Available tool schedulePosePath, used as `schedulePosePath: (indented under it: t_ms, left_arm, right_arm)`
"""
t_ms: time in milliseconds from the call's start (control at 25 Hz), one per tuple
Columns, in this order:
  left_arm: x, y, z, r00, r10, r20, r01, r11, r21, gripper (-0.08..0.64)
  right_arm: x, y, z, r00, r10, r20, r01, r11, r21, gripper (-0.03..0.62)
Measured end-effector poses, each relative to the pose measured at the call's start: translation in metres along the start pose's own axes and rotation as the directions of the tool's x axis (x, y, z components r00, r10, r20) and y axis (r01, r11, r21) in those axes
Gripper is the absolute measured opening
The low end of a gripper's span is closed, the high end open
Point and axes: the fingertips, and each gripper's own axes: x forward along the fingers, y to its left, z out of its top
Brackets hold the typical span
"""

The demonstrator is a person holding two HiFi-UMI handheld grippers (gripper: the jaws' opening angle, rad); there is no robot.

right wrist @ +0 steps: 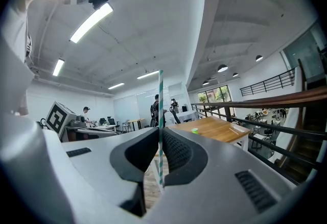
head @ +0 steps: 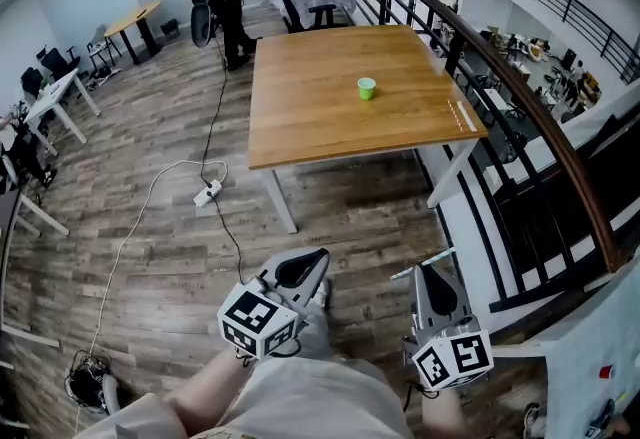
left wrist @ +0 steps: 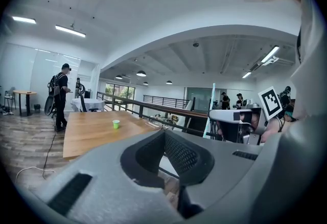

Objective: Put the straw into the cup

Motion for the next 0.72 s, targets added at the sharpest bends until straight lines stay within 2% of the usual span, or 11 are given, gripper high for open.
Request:
schedulePosePath:
  t_ms: [360,720]
  left_arm:
    - [0.029,0.029,-0.013,1.0,-0.003,0.023,0.002,1.0,0.021,0.014]
    - [0.079,0.091,-0.015,1.0,-0.01,0.03,0.01,1.0,0.009,0.014]
  right_arm:
    - [0.032,-0.016,-0.019,1.0,-0.001,0.007,0.002,1.0,-0.026,0.035]
    - [0.101,-0.041,-0.029,1.0,-0.021,-0.018,0.02,0.999,-0.046,0.035]
